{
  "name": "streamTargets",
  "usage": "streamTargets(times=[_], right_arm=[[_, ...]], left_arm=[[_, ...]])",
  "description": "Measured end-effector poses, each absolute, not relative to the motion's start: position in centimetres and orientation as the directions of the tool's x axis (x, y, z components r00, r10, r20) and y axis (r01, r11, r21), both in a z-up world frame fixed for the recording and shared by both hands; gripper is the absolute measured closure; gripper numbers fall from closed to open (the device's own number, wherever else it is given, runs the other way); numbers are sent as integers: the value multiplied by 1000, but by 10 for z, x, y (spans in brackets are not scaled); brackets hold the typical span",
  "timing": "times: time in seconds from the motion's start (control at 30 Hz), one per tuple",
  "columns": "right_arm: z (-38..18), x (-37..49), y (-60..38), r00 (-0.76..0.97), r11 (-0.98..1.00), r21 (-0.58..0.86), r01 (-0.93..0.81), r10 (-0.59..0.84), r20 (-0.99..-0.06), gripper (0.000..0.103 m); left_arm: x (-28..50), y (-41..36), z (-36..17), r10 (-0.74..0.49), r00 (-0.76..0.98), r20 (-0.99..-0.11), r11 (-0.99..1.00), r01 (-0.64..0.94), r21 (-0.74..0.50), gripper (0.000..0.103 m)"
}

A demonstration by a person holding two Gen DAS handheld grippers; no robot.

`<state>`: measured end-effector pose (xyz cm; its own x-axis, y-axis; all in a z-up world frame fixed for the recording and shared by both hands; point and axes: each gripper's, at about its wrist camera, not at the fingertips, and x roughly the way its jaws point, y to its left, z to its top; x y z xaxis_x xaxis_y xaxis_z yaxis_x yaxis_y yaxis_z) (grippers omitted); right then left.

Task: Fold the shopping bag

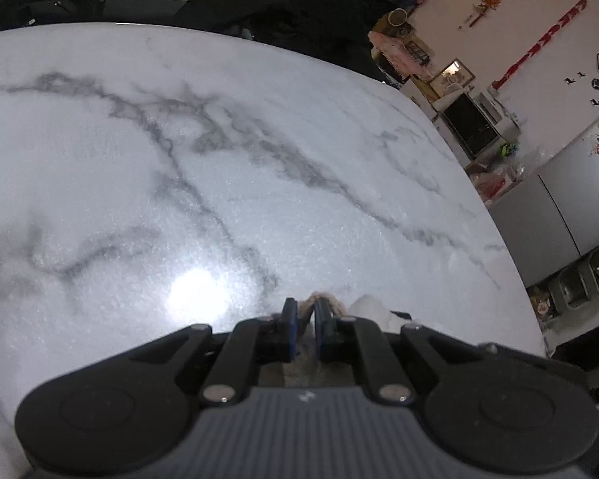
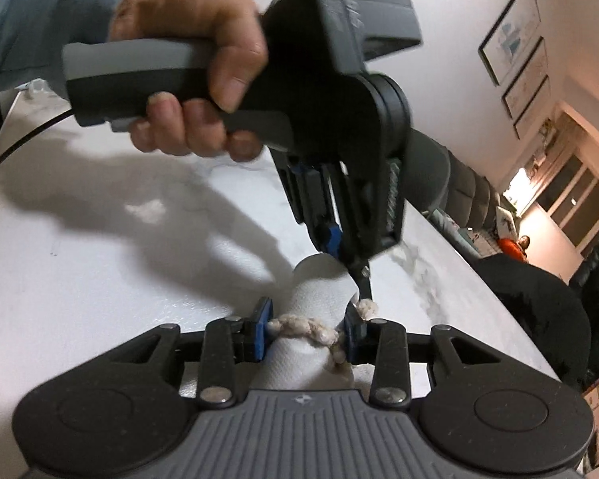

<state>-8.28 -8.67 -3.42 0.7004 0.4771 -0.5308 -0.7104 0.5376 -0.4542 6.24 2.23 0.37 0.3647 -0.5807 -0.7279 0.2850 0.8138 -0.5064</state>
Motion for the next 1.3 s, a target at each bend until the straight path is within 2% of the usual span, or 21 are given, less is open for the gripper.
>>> streamTargets(times=[0.1,0.13,0.2,0.4,0.53,0.63,0.77,0.9,1.0,1.1,1.23,1.27,1.3], right_arm=[[-32,-84,-89,706,562,-437,-702,468,-532,68],[-31,-83,-90,708,568,-434,-699,466,-531,68],[-31,-84,-92,710,580,-422,-696,468,-526,68],[-21,-81,-107,660,616,-291,-732,535,-527,68],[-9,-70,-138,620,700,-24,-714,616,-486,70],[3,-51,-175,590,704,317,-635,707,-389,71],[0,-33,-215,586,556,682,-475,778,-225,71],[-21,-30,-238,597,346,885,-312,796,-100,71],[-29,-25,-244,611,203,945,-258,792,-3,71],[-34,-32,-246,651,161,959,-231,759,29,71],[-30,-37,-243,665,137,958,-253,744,69,71],[-29,-38,-243,667,146,954,-262,742,70,71],[-28,-37,-243,667,157,951,-266,742,64,71]], left_arm=[[58,41,9,-645,384,-661,762,259,-594,95],[56,45,11,-657,381,-650,751,253,-610,93],[49,52,14,-660,379,-649,748,248,-616,76],[37,64,14,-660,378,-649,749,263,-609,66],[36,77,11,-699,395,-597,706,247,-664,65],[29,86,11,-754,419,-506,635,265,-725,62],[18,88,12,-805,431,-407,549,280,-788,59],[5,81,16,-839,423,-342,491,320,-810,58],[-5,70,13,-878,385,-286,427,357,-831,50],[-13,54,7,-909,329,-256,378,392,-839,42],[-18,28,2,-913,286,-292,395,435,-809,36],[-18,26,1,-914,285,-289,392,435,-811,39],[-20,24,1,-917,284,-280,385,440,-811,58]])
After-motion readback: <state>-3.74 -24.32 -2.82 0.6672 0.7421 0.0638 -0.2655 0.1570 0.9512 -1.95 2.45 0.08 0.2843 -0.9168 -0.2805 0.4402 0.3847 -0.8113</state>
